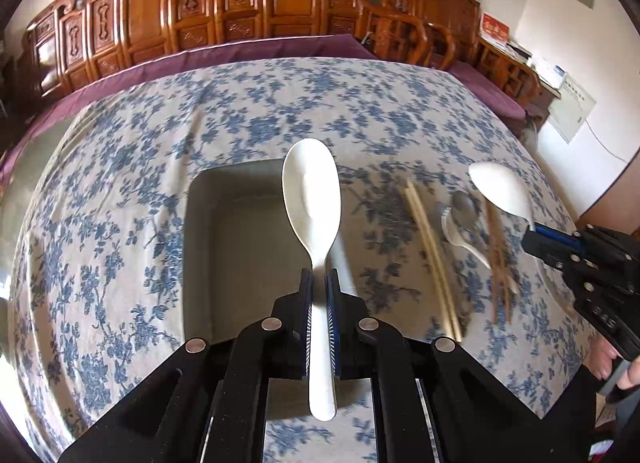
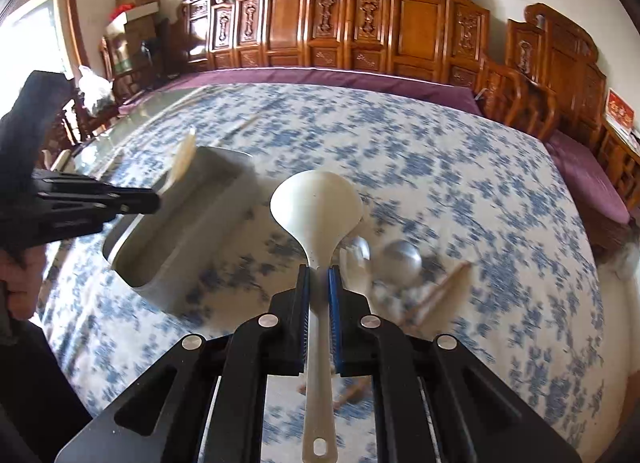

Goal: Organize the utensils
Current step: 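Lower the white spoon into the grey tray with the left tool while the right tool drops the ladle in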

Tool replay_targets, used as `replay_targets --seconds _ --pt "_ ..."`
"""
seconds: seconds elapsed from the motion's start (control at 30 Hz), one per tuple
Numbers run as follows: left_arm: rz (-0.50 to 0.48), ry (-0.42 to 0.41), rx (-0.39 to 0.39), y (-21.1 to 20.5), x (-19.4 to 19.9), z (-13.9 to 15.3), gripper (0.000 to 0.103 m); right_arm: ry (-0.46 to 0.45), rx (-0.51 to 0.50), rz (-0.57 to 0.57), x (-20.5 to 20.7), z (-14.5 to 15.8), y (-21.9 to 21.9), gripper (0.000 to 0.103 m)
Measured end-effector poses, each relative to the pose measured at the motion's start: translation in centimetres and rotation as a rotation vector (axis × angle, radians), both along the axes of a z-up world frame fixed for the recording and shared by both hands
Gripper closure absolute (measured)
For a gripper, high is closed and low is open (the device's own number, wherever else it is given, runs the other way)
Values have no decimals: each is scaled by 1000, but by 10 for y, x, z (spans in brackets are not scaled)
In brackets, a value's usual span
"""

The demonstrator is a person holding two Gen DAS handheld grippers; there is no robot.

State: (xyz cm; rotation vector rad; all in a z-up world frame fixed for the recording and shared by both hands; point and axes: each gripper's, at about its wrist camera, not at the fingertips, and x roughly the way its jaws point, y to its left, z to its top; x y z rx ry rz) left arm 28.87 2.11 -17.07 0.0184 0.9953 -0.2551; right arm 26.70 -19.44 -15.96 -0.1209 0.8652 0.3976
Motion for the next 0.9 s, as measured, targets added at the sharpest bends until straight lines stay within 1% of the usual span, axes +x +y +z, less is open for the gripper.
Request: replay_targets --seconds 0.17,0.27,0.37,0.5,0.6,0.9 --pt "24 7 -10 15 9 -13 97 8 9 23 8 1 26 92" --pt "33 27 -60 24 14 -19 97 10 10 36 12 1 39 92" --pt "42 25 -56 28 16 -23 96 10 13 53 18 3 56 92" --pt "66 33 -73 41 17 -27 96 9 31 70 23 5 75 92" --pt "87 32 -98 53 18 -24 96 13 45 82 28 3 93 92" --pt "141 -40 -62 85 10 -2 95 71 113 99 42 -12 142 92"
